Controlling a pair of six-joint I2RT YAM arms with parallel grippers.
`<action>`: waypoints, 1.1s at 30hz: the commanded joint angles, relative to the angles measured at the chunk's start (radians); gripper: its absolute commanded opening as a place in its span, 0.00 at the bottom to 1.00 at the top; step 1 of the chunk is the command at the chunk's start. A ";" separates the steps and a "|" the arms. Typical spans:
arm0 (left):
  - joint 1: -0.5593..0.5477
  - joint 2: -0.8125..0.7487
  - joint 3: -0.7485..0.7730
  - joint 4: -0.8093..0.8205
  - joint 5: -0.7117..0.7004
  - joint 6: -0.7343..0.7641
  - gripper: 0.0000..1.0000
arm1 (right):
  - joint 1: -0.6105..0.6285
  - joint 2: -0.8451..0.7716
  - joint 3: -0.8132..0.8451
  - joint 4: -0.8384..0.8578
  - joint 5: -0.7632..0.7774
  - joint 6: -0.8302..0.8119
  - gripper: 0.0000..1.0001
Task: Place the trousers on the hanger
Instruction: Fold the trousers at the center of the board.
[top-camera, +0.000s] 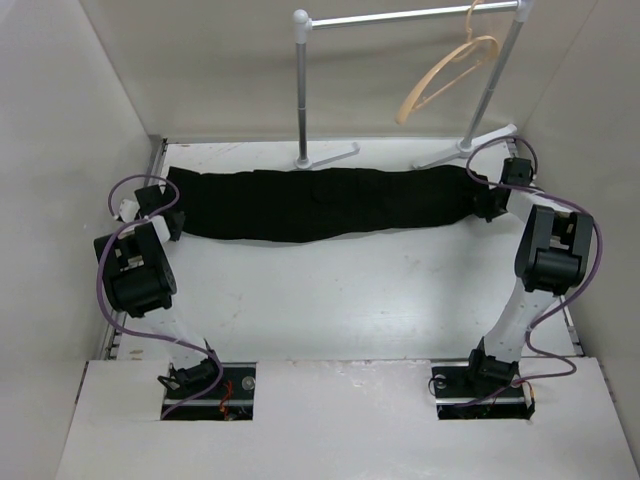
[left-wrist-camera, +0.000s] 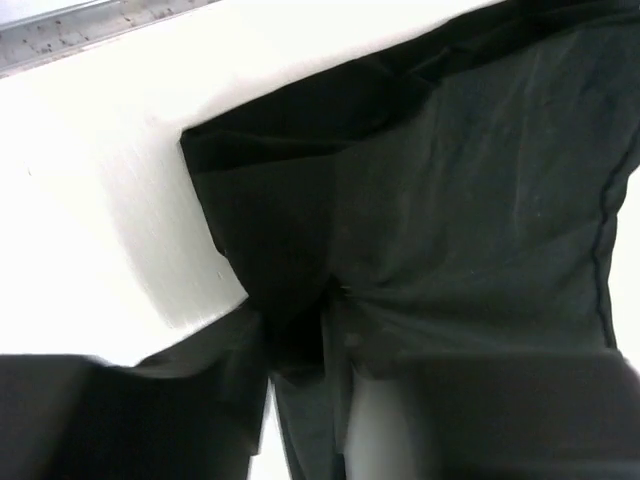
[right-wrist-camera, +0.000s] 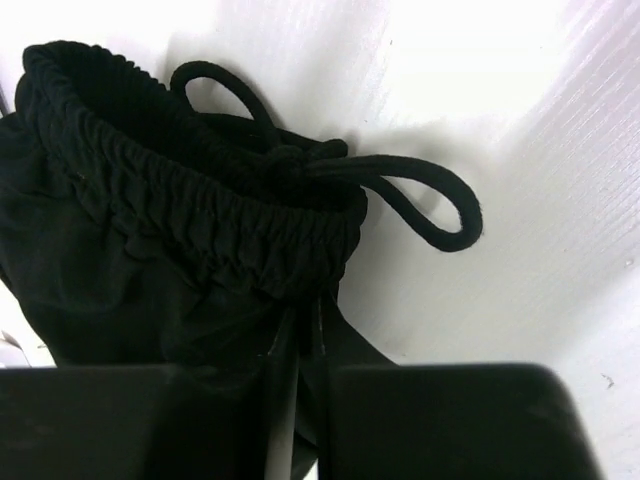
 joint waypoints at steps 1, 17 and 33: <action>0.015 0.033 0.009 -0.075 -0.029 0.003 0.16 | -0.025 -0.029 0.023 0.009 0.037 0.009 0.09; 0.138 -0.286 -0.120 -0.316 -0.168 0.060 0.06 | -0.170 -0.392 -0.383 0.051 0.152 0.058 0.01; 0.065 -0.471 -0.269 -0.481 -0.332 0.034 0.30 | -0.204 -0.705 -0.652 -0.032 0.149 0.080 0.28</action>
